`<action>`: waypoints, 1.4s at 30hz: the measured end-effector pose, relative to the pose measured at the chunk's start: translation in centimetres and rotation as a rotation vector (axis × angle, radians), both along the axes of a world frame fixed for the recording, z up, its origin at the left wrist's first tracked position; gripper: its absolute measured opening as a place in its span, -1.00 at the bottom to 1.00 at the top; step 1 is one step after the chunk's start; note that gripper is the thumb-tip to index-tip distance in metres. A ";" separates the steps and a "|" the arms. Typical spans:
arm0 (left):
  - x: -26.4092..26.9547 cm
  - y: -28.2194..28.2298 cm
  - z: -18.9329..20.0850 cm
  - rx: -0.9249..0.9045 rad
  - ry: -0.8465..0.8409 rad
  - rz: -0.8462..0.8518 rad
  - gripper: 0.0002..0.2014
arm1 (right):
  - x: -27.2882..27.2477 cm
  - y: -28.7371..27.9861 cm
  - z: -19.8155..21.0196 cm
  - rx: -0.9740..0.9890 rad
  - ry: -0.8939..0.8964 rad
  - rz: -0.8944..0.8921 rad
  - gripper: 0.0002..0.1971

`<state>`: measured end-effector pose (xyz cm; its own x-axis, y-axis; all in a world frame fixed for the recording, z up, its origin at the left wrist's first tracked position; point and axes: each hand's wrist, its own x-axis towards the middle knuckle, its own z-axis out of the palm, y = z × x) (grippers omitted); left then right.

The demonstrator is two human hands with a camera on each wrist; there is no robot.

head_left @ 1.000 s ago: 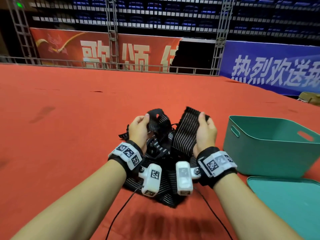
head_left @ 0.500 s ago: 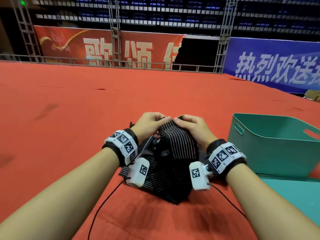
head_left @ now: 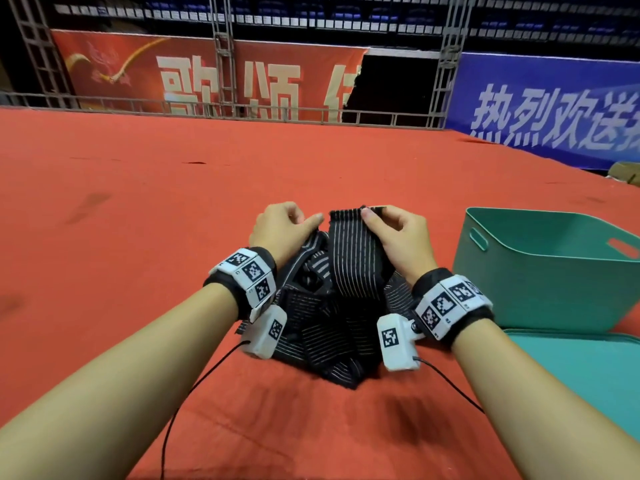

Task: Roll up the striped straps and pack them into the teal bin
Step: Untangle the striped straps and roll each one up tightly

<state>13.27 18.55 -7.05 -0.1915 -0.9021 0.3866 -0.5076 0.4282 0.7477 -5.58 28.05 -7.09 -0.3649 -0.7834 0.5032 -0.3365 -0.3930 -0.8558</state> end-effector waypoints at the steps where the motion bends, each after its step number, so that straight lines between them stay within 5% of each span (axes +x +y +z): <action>1: -0.4 0.4 0.3 0.104 0.062 -0.139 -0.60 | 0.3 0.1 0.3 0.010 0.014 0.031 -0.88; 7: -1.8 1.0 1.7 0.614 0.403 -0.414 -0.35 | 1.6 1.2 1.5 0.078 0.021 0.246 -0.88; 10: -1.1 1.8 2.8 0.754 0.390 -0.591 -0.43 | 1.8 1.9 1.7 0.143 0.055 0.357 -0.84; 15: -1.8 3.0 3.3 0.563 0.477 -0.374 -0.90 | 2.2 2.4 1.6 0.261 0.123 0.539 -0.87; 19: -2.1 2.0 2.6 0.326 0.637 -0.158 -0.85 | 2.0 2.9 1.6 0.319 -0.003 0.614 -0.86; 23: -0.9 0.4 2.9 -0.026 0.622 -0.067 -0.77 | 1.2 3.4 1.8 0.421 -0.055 0.569 -0.83; 28: -0.5 -0.3 3.3 -0.137 0.685 -0.037 -0.86 | 2.0 4.1 1.6 0.526 -0.027 0.643 -0.75; 30: -0.6 -0.6 3.5 -0.064 0.720 0.025 -0.98 | 2.1 4.3 1.9 0.531 -0.063 0.716 -0.74; 34: -1.0 0.0 3.8 0.195 0.913 -0.058 -0.87 | 1.3 4.2 2.4 0.538 -0.131 0.762 -0.81; 36: -1.2 1.2 3.4 0.341 0.928 -0.179 -0.70 | 0.9 4.1 2.6 0.486 -0.128 0.723 -0.89; 38: -1.3 2.1 2.7 0.518 0.905 -0.253 -0.49 | 0.6 3.8 2.6 0.398 -0.192 0.635 -0.74; 42: -2.2 2.7 1.8 0.562 0.916 -0.152 -0.76 | 0.7 3.5 2.7 0.221 -0.350 0.479 -0.77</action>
<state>11.07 21.26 -5.22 -0.1650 -0.9861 -0.0214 0.3727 -0.0824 0.9243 -4.87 31.53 -4.36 -0.0616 -0.9722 0.2257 0.1473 -0.2325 -0.9614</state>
